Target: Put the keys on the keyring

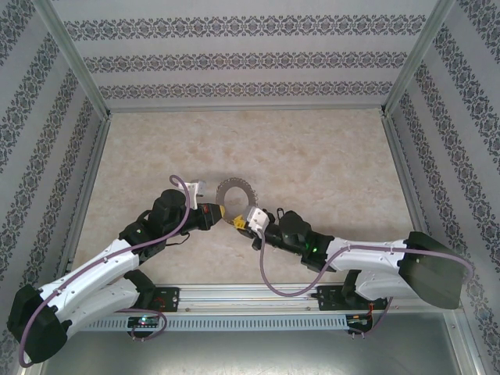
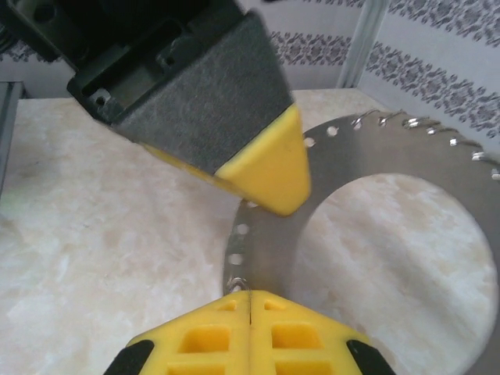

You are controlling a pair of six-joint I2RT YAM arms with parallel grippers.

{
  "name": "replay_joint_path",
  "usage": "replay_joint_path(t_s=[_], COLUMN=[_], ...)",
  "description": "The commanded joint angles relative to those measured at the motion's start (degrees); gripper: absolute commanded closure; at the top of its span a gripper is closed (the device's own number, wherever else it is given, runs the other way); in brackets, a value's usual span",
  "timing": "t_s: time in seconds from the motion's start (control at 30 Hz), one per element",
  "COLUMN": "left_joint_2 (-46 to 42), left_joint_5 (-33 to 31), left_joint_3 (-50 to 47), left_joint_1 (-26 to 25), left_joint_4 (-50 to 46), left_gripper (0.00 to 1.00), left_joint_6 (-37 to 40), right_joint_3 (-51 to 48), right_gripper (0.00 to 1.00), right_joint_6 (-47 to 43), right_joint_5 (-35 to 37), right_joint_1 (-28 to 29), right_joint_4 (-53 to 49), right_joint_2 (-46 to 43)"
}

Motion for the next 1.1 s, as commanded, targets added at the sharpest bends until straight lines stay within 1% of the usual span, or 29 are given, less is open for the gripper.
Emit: replay_joint_path(t_s=[0.0,0.2,0.33,0.4,0.47,0.5,0.57,0.63,0.77,0.8,0.87,1.0,1.07], left_joint_2=[0.4,0.8,0.5,0.3,0.4,0.3,0.2,0.4,0.5,0.6,0.6,0.5,0.5], left_joint_5=[-3.1,-0.5,-1.2,-1.3,-1.3,-1.1,-1.2,-1.2,-1.6,-1.7,-1.9,-2.4,-3.0], left_joint_3=[-2.5,-2.5,-2.3,-2.6,-2.2,-1.9,-1.0,0.3,1.9,2.1,2.4,3.7,4.1], left_joint_1=[0.3,0.3,0.3,0.4,0.4,0.5,0.5,0.5,0.5,0.5,0.5,0.6,0.5], left_joint_4=[-7.5,-5.3,-5.9,-5.8,-5.8,-5.9,-6.2,-6.7,-7.1,-7.0,-6.4,-5.1,-4.7], left_gripper=[1.0,1.0,1.0,1.0,1.0,1.0,1.0,1.0,1.0,1.0,1.0,1.0,1.0], left_joint_6=[0.8,-0.7,-0.1,0.0,0.5,1.0,2.2,3.4,4.9,4.8,4.7,4.1,3.9], right_joint_3=[0.8,2.2,1.5,1.1,1.2,1.4,2.2,2.9,3.3,3.3,4.2,6.3,7.3], right_gripper=[1.0,1.0,1.0,1.0,0.83,0.76,0.69,0.64,0.52,0.5,0.49,0.49,0.51], right_joint_6=[-2.2,-5.6,-4.1,-3.1,-2.0,-1.4,-0.2,1.4,4.1,4.3,4.3,2.7,1.2], right_joint_5=[5.1,4.2,3.4,3.0,1.9,0.7,-2.7,-5.9,-9.6,-9.5,-7.6,-1.3,2.8], right_joint_1=[0.3,0.6,0.7,0.7,0.7,0.7,0.7,0.7,1.2,1.5,2.2,3.6,4.7], right_joint_4=[7.2,7.0,6.7,3.4,-3.0,-6.5,-12.9,-17.4,-21.0,-21.1,-21.7,-22.1,-22.0], right_joint_2=[-3.5,-1.6,-2.3,-4.3,-6.6,-7.8,-9.5,-10.1,-10.3,-10.1,-8.6,-5.2,-4.1])
